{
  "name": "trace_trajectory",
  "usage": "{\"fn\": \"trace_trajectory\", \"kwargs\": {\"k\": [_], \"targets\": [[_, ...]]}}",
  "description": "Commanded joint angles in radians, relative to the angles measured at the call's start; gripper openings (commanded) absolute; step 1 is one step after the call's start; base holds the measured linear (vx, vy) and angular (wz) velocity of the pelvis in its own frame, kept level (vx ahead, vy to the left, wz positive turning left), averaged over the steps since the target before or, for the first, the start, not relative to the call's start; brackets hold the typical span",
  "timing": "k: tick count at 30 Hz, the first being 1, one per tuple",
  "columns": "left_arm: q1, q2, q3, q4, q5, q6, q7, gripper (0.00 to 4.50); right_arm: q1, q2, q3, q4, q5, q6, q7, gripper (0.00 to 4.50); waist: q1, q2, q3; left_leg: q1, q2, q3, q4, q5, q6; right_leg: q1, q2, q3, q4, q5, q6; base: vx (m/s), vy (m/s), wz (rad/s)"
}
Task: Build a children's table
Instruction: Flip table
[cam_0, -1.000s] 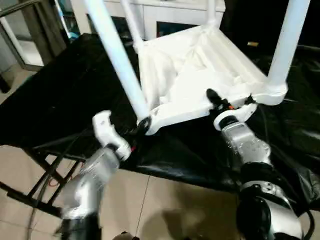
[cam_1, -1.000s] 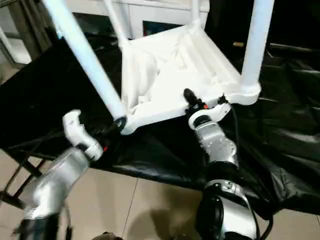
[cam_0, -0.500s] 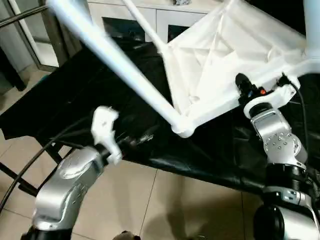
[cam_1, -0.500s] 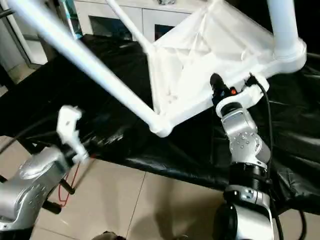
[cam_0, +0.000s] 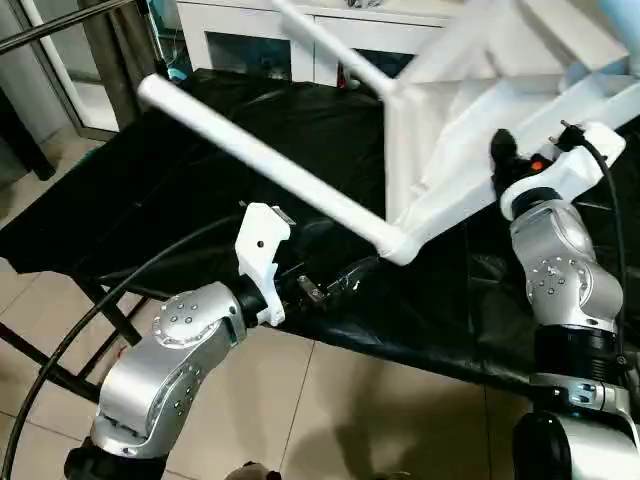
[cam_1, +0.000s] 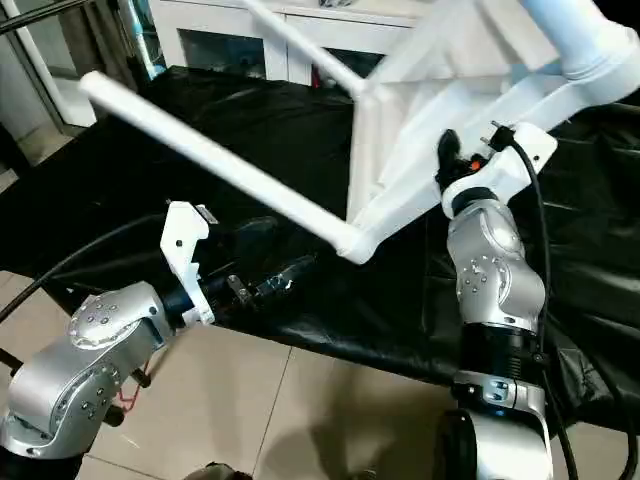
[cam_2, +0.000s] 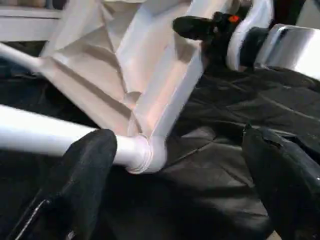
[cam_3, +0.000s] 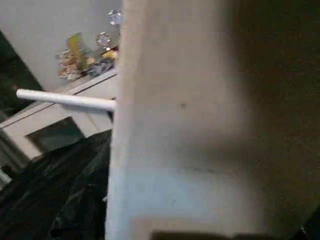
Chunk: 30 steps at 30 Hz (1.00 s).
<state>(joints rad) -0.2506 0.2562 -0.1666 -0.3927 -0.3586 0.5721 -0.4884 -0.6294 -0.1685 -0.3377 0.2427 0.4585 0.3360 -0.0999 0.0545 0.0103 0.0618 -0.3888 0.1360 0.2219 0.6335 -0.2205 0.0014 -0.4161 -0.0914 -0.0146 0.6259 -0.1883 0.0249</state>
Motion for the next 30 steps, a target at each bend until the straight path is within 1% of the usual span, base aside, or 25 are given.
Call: {"fn": "trace_trajectory", "kwargs": {"k": [1, 2, 3, 4, 5, 6, 8, 9, 10, 11, 12, 13, 15, 16, 18, 19, 20, 21, 22, 24, 25, 26, 27, 28, 30], "targets": [[-0.028, 0.009, -0.007, 0.014, 0.042, -0.002, 0.026, 4.5, 0.006, -0.034, 0.053, 0.016, -0.091, 0.037, -0.029, 1.98, -0.009, -0.013, -0.067, 0.023, 0.071, -0.043, -0.09, -0.14, -0.029, 0.037, -0.037, 0.03, -0.076, -0.181, -0.159, 0.0, 0.0, 0.0], [-0.045, 0.022, -0.009, 0.027, 0.072, -0.022, 0.034, 4.5, 0.013, -0.057, 0.093, -0.004, -0.129, 0.062, -0.025, 1.98, -0.012, -0.02, -0.068, 0.023, 0.071, -0.041, -0.088, -0.139, -0.028, 0.039, -0.037, 0.03, -0.076, -0.183, -0.157, 0.0, 0.0, 0.0], [-0.066, 0.04, -0.012, 0.044, 0.109, -0.057, 0.037, 4.5, 0.021, -0.083, 0.14, -0.028, -0.175, 0.087, -0.017, 1.98, -0.012, -0.018, -0.068, 0.021, 0.07, -0.043, -0.088, -0.131, -0.026, 0.039, -0.036, 0.03, -0.078, -0.195, -0.147, 0.0, 0.0, 0.0], [-0.078, 0.045, -0.012, 0.05, 0.121, -0.076, 0.036, 4.5, 0.02, -0.087, 0.148, -0.034, -0.181, 0.096, -0.017, 1.98, -0.012, -0.018, -0.067, 0.021, 0.07, -0.044, -0.088, -0.128, -0.026, 0.041, -0.037, 0.03, -0.078, -0.198, -0.141, 0.0, 0.0, 0.0], [-0.104, 0.051, -0.01, 0.06, 0.142, -0.111, 0.037, 4.5, 0.017, -0.092, 0.157, -0.043, -0.188, 0.116, -0.021, 1.98, -0.017, -0.033, -0.069, 0.02, 0.07, -0.042, -0.085, -0.118, -0.022, 0.042, -0.038, 0.03, -0.078, -0.2, -0.134, 0.0, 0.0, 0.0], [-0.124, 0.049, -0.005, 0.065, 0.153, -0.129, 0.043, 4.5, 0.016, -0.101, 0.168, -0.049, -0.196, 0.128, -0.021, 1.98, -0.015, -0.026, -0.069, 0.019, 0.07, -0.045, -0.085, -0.114, -0.022, 0.042, -0.04, 0.031, -0.075, -0.202, -0.136, 0.0, 0.0, 0.0], [-0.153, 0.045, 0.003, 0.074, 0.164, -0.15, 0.054, 4.5, 0.013, -0.115, 0.186, -0.053, -0.22, 0.137, -0.021, 1.98, -0.017, -0.021, -0.071, 0.024, 0.073, -0.045, -0.086, -0.117, -0.031, 0.038, -0.041, 0.031, -0.075, -0.196, -0.142, 0.0, 0.0, 0.0], [-0.153, 0.045, 0.003, 0.074, 0.164, -0.15, 0.054, 4.5, 0.013, -0.115, 0.186, -0.053, -0.22, 0.137, -0.021, 1.98, -0.02, -0.021, -0.069, 0.023, 0.073, -0.046, -0.087, -0.122, -0.037, 0.037, -0.038, 0.03, -0.076, -0.193, -0.145, 0.0, 0.0, 0.0], [-0.207, 0.037, 0.015, 0.091, 0.192, -0.191, 0.081, 4.5, 0.008, -0.136, 0.209, -0.053, -0.265, 0.137, -0.031, 1.98, -0.025, -0.046, -0.07, 0.023, 0.075, -0.044, -0.088, -0.133, -0.041, 0.037, -0.034, 0.028, -0.077, -0.178, -0.148, 0.0, 0.0, 0.0], [-0.227, 0.036, 0.017, 0.099, 0.206, -0.21, 0.091, 4.5, 0.005, -0.141, 0.216, -0.052, -0.277, 0.136, -0.036, 1.98, -0.017, -0.036, -0.074, 0.033, 0.074, -0.042, -0.084, -0.134, -0.044, 0.033, -0.038, 0.031, -0.073, -0.165, -0.154, 0.0, 0.0, 0.0], [-0.24, 0.041, 0.013, 0.106, 0.222, -0.231, 0.093, 4.5, 0.004, -0.145, 0.223, -0.052, -0.286, 0.137, -0.042, 1.98, -0.019, -0.035, -0.073, 0.034, 0.074, -0.041, -0.084, -0.133, -0.044, 0.031, -0.038, 0.032, -0.073, -0.152, -0.159, 0.0, 0.0, 0.0], [-0.264, 0.053, 0.005, 0.119, 0.252, -0.272, 0.093, 4.5, 0.003, -0.152, 0.243, -0.05, -0.308, 0.137, -0.055, 1.97, -0.021, -0.04, -0.073, 0.029, 0.074, -0.042, -0.084, -0.127, -0.041, 0.036, -0.037, 0.031, -0.072, -0.137, -0.163, 0.0, 0.0, 0.0], [-0.276, 0.061, 0.002, 0.128, 0.269, -0.297, 0.093, 4.5, 0.003, -0.154, 0.257, -0.048, -0.325, 0.137, -0.064, 1.97, -0.017, -0.036, -0.072, 0.031, 0.076, -0.044, -0.086, -0.128, -0.045, 0.036, -0.038, 0.03, -0.07, -0.122, -0.162, 0.0, 0.0, 0.0], [-0.303, 0.081, -0.008, 0.15, 0.314, -0.356, 0.095, 4.5, 0.007, -0.147, 0.288, -0.043, -0.352, 0.129, -0.058, 1.97, -0.017, -0.037, -0.071, 0.033, 0.076, -0.043, -0.088, -0.139, -0.052, 0.034, -0.036, 0.029, -0.073, -0.129, -0.162, 0.0, 0.0, 0.0], [-0.326, 0.106, -0.024, 0.169, 0.365, -0.415, 0.096, 4.5, 0.013, -0.139, 0.318, -0.035, -0.362, 0.131, -0.028, 1.97, -0.016, -0.037, -0.073, 0.035, 0.076, -0.044, -0.089, -0.156, -0.062, 0.034, -0.037, 0.03, -0.072, -0.14, -0.156, 0.0, 0.0, 0.0], [-0.327, 0.107, -0.025, 0.17, 0.367, -0.418, 0.096, 4.5, 0.013, -0.139, 0.32, -0.034, -0.362, 0.131, -0.026, 1.97, -0.016, -0.034, -0.073, 0.034, 0.076, -0.046, -0.091, -0.158, -0.063, 0.035, -0.038, 0.029, -0.072, -0.139, -0.155, 0.0, 0.0, 0.0], [-0.349, 0.135, -0.042, 0.181, 0.421, -0.485, 0.097, 4.5, 0.02, -0.14, 0.354, -0.03, -0.377, 0.135, 0.005, 1.97, -0.017, -0.034, -0.072, 0.03, 0.078, -0.05, -0.094, -0.165, -0.073, 0.039, -0.04, 0.028, -0.071, -0.14, -0.15, 0.0, 0.0, 0.0], [-0.357, 0.144, -0.047, 0.184, 0.437, -0.51, 0.097, 4.5, 0.025, -0.138, 0.358, -0.034, -0.373, 0.134, 0.017, 2.53, -0.017, -0.032, -0.073, 0.031, 0.078, -0.05, -0.094, -0.17, -0.075, 0.04, -0.041, 0.028, -0.07, -0.136, -0.151, 0.0, 0.0, 0.0], [-0.37, 0.158, -0.055, 0.19, 0.46, -0.548, 0.094, 4.5, 0.03, -0.139, 0.366, -0.041, -0.374, 0.137, 0.029, 2.67, -0.019, -0.033, -0.073, 0.03, 0.079, -0.052, -0.094, -0.168, -0.077, 0.041, -0.042, 0.028, -0.069, -0.123, -0.153, 0.0, 0.0, 0.0], [-0.388, 0.182, -0.069, 0.204, 0.504, -0.62, 0.09, 4.5, 0.04, -0.138, 0.369, -0.055, -0.374, 0.142, 0.036, 2.67, -0.02, -0.034, -0.073, 0.028, 0.079, -0.052, -0.094, -0.161, -0.082, 0.045, -0.044, 0.028, -0.066, -0.11, -0.162, 0.0, 0.0, 0.0], [-0.388, 0.182, -0.069, 0.204, 0.504, -0.62, 0.09, 4.5, 0.04, -0.138, 0.369, -0.055, -0.374, 0.142, 0.036, 2.76, -0.021, -0.033, -0.072, 0.028, 0.078, -0.051, -0.093, -0.162, -0.079, 0.044, -0.044, 0.029, -0.069, -0.111, -0.164, 0.0, 0.0, 0.0], [-0.404, 0.212, -0.085, 0.234, 0.565, -0.7, 0.098, 4.5, 0.054, -0.136, 0.361, -0.073, -0.373, 0.145, 0.031, 2.88, -0.021, -0.033, -0.073, 0.025, 0.077, -0.051, -0.092, -0.156, -0.073, 0.045, -0.044, 0.03, -0.071, -0.101, -0.169, 0.0, 0.0, 0.0], [-0.414, 0.23, -0.093, 0.256, 0.602, -0.731, 0.109, 4.5, 0.064, -0.137, 0.356, -0.087, -0.372, 0.143, 0.031, 3.01, -0.02, -0.031, -0.076, 0.027, 0.078, -0.051, -0.091, -0.153, -0.075, 0.047, -0.046, 0.03, -0.066, -0.091, -0.171, 0.0, 0.0, 0.0], [-0.416, 0.234, -0.095, 0.262, 0.61, -0.738, 0.112, 4.5, 0.066, -0.137, 0.355, -0.09, -0.371, 0.143, 0.031, 3.01, -0.021, -0.034, -0.077, 0.027, 0.078, -0.05, -0.09, -0.141, -0.069, 0.048, -0.046, 0.031, -0.064, -0.074, -0.177, 0.0, 0.0, 0.0], [-0.441, 0.261, -0.099, 0.311, 0.672, -0.786, 0.148, 4.5, 0.085, -0.137, 0.348, -0.128, -0.37, 0.131, 0.038, 3.23, -0.02, -0.03, -0.079, 0.027, 0.078, -0.05, -0.088, -0.112, -0.063, 0.049, -0.046, 0.03, -0.059, -0.041, -0.191, 0.0, 0.0, 0.0]]}}
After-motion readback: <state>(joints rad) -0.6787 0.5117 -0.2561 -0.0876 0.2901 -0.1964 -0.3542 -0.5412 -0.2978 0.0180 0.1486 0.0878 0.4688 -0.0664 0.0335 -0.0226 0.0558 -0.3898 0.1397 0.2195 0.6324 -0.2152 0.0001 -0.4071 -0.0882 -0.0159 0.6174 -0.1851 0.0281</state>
